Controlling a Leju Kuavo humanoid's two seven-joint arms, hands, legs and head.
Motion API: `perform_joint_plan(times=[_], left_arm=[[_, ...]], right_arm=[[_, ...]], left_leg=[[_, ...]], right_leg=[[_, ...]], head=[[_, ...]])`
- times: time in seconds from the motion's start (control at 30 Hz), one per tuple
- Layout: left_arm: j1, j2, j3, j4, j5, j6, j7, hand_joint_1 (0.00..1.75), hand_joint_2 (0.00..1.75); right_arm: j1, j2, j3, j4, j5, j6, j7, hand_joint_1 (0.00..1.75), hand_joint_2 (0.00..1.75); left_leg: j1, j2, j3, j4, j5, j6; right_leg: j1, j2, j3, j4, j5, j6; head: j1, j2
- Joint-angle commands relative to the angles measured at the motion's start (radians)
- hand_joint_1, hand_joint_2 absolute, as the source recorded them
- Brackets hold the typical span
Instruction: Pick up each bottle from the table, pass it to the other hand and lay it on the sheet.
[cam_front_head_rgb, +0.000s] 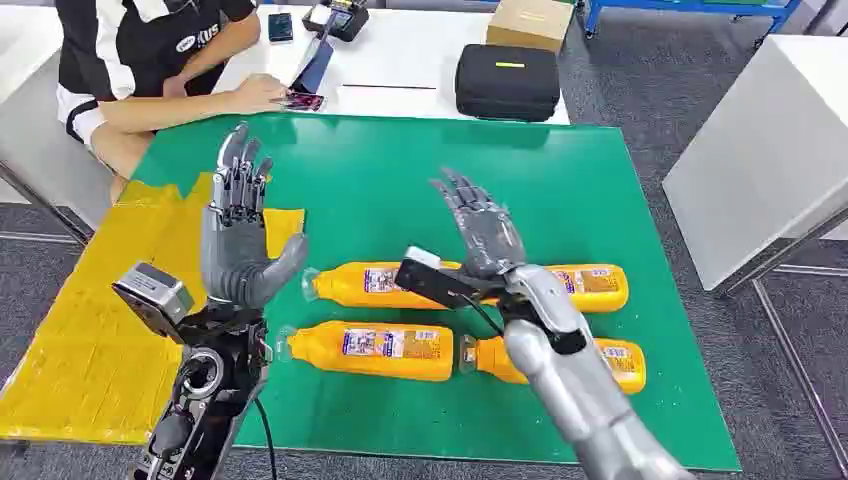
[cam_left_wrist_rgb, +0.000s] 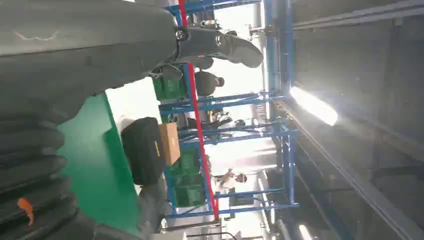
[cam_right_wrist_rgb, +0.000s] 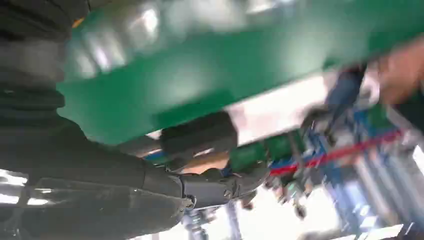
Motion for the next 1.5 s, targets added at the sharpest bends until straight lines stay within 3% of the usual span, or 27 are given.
perform_joint_plan(times=[0.03,0.13,0.5,1.5], left_arm=[[-0.061,0.01,-0.01,0.085,0.006,-0.019,0.0,0.0,1.75],[-0.06,0.009,-0.008,0.085,0.006,-0.019,0.0,0.0,1.75],[-0.093,0.007,0.016,0.146,0.039,-0.05,-0.032,0.0,1.75],[-0.102,-0.001,0.024,0.2,0.045,-0.047,-0.037,0.0,1.75]], right_arm=[[-0.282,0.049,0.155,0.581,-0.049,0.069,-0.102,0.0,1.75],[-0.28,0.05,0.159,0.586,-0.057,0.073,-0.108,0.0,1.75],[-0.31,0.097,0.215,0.711,-0.153,0.11,-0.181,0.0,1.75],[-0.295,0.116,0.274,0.816,-0.159,0.159,-0.09,0.0,1.75]], left_leg=[[0.0,0.002,0.004,0.0,-0.001,0.001],[0.0,0.001,0.009,0.001,-0.004,0.001],[0.0,0.0,0.003,0.0,-0.001,0.001],[0.0,-0.002,0.005,0.001,-0.003,0.001]], right_leg=[[0.0,0.003,0.003,0.0,0.0,-0.003],[0.001,0.003,0.008,0.001,-0.003,-0.007],[0.0,0.001,0.002,0.001,-0.001,-0.004],[0.001,-0.001,0.005,0.001,-0.003,-0.006]], head=[[0.0,0.0],[0.0,0.0],[0.0,0.0],[0.0,0.0]])
